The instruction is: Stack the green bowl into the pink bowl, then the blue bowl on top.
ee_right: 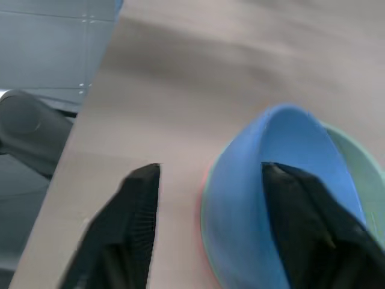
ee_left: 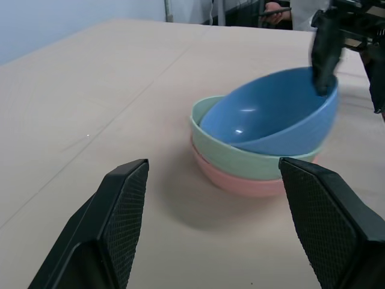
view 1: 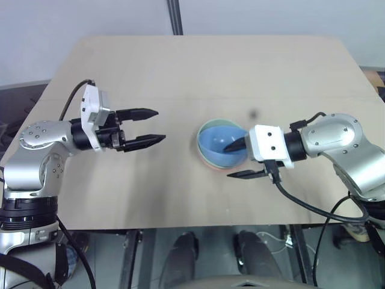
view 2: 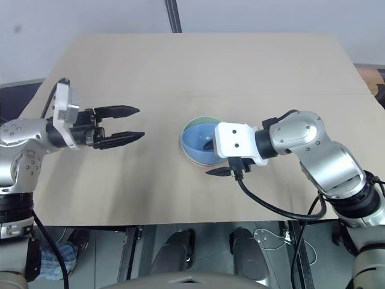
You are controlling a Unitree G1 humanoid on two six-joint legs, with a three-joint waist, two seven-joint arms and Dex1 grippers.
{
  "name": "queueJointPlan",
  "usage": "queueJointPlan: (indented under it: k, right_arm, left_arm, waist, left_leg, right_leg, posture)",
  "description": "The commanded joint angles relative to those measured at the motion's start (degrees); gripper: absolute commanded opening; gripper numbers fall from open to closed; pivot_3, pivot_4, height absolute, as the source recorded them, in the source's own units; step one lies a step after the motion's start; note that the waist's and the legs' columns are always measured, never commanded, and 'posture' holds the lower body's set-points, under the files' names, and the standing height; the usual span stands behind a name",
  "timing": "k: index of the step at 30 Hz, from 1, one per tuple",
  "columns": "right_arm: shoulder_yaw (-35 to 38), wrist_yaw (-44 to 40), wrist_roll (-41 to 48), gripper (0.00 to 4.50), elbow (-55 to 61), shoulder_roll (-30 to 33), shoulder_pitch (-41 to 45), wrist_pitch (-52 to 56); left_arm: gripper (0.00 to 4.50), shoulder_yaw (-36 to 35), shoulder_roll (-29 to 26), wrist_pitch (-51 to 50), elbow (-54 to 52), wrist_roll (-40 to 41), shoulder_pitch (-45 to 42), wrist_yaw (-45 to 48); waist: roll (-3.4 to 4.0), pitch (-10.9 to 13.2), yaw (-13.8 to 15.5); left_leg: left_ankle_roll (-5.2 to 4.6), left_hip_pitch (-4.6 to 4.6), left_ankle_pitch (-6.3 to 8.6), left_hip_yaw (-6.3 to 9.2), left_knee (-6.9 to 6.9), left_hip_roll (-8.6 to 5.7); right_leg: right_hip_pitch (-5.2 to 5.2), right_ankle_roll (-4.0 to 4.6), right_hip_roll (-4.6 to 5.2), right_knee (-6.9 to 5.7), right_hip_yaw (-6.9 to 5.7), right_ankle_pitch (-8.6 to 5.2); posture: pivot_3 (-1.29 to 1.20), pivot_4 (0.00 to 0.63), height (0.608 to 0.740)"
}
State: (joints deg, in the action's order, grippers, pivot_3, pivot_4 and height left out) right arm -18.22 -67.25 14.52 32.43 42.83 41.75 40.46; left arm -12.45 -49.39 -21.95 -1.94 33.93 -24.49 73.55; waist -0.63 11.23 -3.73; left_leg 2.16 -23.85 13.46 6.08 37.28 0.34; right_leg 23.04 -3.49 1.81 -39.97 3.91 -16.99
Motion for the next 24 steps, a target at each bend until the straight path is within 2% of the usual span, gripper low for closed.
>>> queueJointPlan:
  k: [1, 5, 12, 15, 19, 24]
  right_arm:
    - [2.47, -0.03, 1.54, 2.59, 0.94, 2.10, 0.83, 0.92]
    - [7.67, 1.04, 4.04, 2.59, -0.34, 4.89, -1.47, 2.56]
    - [25.88, 1.62, 13.34, 2.59, 0.28, 9.22, -14.68, 4.99]
    - [32.16, 0.99, 14.30, 2.59, 0.05, 9.71, -22.40, 1.05]
    - [41.33, 0.25, 16.40, 2.59, -1.50, 6.37, -30.49, -7.41]
    - [45.78, -0.14, 16.70, 2.59, -4.50, 5.95, -35.69, -13.72]
  left_arm:
    - [3.68, -1.02, -0.23, 0.16, -1.82, 1.33, -0.18, 0.15]
    - [3.68, -1.62, -0.44, 0.35, -3.05, 0.83, 1.69, -0.49]
    - [3.68, -5.46, -1.20, -1.43, -7.16, 1.84, 7.80, -3.43]
    - [3.68, -7.00, -1.23, -1.99, -8.61, 2.11, 10.51, -4.48]
    - [3.68, -8.23, -0.54, -2.16, -10.29, 2.63, 13.26, -6.12]
    - [3.68, -8.08, -0.11, -1.29, -11.37, 2.62, 15.03, -6.96]
  waist:
    - [0.00, 0.00, 0.06]
    - [-0.01, 0.00, 0.27]
    - [-0.02, -0.01, 0.84]
    - [-0.02, -0.01, 0.89]
    - [-0.04, -0.02, 1.42]
    - [-0.03, -0.03, 1.41]
  left_leg:
    - [0.00, 0.00, 0.00, 0.00, 0.00, 0.00]
    - [0.00, -0.01, 0.00, -0.01, 0.00, -0.01]
    - [-0.02, 0.02, 0.01, 0.00, -0.02, 0.01]
    - [-0.02, 0.06, 0.01, -0.03, 0.00, 0.01]
    - [-0.02, 0.10, 0.01, -0.02, 0.00, 0.00]
    - [-0.02, 0.28, 0.01, -0.02, 0.08, 0.01]
  right_leg:
    - [0.00, 0.00, 0.00, 0.00, 0.00, 0.00]
    - [-0.01, 0.00, 0.02, 0.02, 0.00, 0.00]
    - [-0.08, 0.00, 0.01, 0.06, -0.01, 0.00]
    - [-0.12, 0.00, 0.01, 0.04, 0.00, 0.00]
    - [-0.22, 0.00, 0.02, 0.11, -0.01, 0.00]
    - [-0.43, -0.01, 0.02, 0.08, -0.01, 0.00]
  posture:
    - [0.00, 0.150, 0.740]
    - [0.00, 0.150, 0.740]
    - [0.00, 0.150, 0.740]
    - [0.00, 0.150, 0.740]
    - [0.00, 0.150, 0.740]
    - [0.00, 0.150, 0.740]
